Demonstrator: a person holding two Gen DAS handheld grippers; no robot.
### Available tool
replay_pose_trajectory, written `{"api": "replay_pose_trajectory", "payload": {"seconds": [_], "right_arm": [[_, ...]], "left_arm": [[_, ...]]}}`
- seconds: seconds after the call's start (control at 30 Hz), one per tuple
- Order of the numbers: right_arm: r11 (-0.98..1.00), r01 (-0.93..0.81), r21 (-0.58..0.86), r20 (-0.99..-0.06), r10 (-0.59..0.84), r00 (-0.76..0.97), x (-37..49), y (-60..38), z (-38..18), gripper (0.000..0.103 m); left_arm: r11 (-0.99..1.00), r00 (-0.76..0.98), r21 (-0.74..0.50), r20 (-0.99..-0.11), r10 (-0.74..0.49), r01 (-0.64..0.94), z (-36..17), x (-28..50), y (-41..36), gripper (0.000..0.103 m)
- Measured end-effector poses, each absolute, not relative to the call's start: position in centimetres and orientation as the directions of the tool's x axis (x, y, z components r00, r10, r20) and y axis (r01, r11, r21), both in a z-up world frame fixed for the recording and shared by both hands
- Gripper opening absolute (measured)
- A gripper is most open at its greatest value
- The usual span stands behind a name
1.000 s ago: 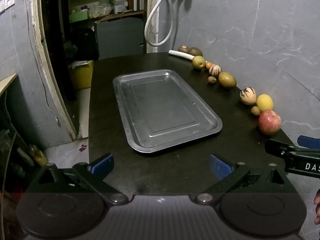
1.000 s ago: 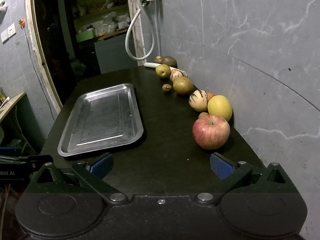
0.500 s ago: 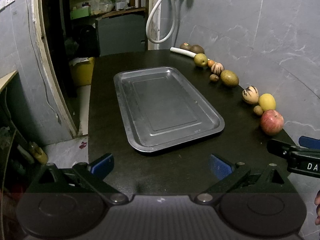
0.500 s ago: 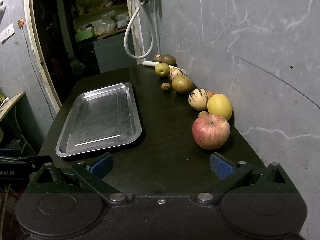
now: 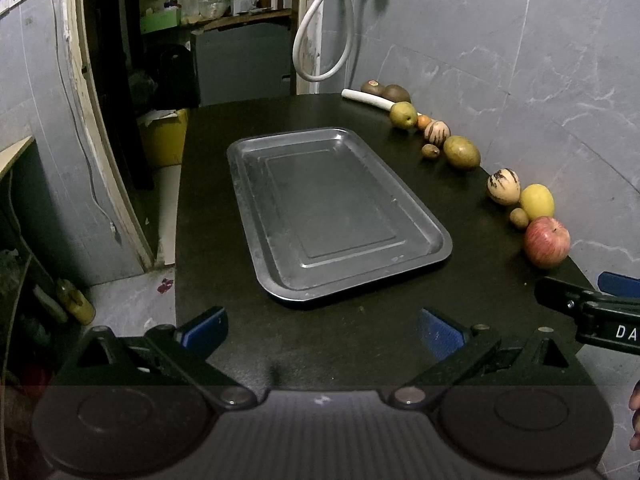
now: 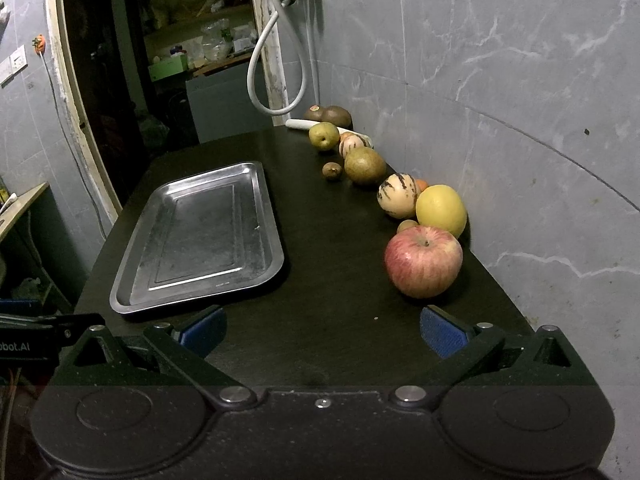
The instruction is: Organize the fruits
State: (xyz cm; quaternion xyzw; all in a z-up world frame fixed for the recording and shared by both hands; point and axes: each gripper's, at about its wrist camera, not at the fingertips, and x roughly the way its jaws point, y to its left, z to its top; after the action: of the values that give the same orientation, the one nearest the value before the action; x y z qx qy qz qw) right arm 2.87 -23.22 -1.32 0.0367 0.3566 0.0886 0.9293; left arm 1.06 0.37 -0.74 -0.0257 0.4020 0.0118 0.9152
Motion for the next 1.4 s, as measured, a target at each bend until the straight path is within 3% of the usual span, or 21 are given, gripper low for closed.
{"api": "replay_pose_trajectory", "payload": {"seconds": [1.07,1.4], "right_arm": [[0.987,-0.098,0.125,-0.684,0.157,0.712,3.3,-21.9,-1.6,0.103],[0.999,0.031,0.042,-0.658,0.005,0.753,2.7,-20.8,-2.7,0.103]], "left_arm": [[0.998,0.637,-0.055,-0.77,-0.036,-0.01,-1.9,2.5,1.8,0.103],[0.994,0.614,-0.09,-0.782,-0.11,0.063,-2.3,5.7,3.0,0.103]]}}
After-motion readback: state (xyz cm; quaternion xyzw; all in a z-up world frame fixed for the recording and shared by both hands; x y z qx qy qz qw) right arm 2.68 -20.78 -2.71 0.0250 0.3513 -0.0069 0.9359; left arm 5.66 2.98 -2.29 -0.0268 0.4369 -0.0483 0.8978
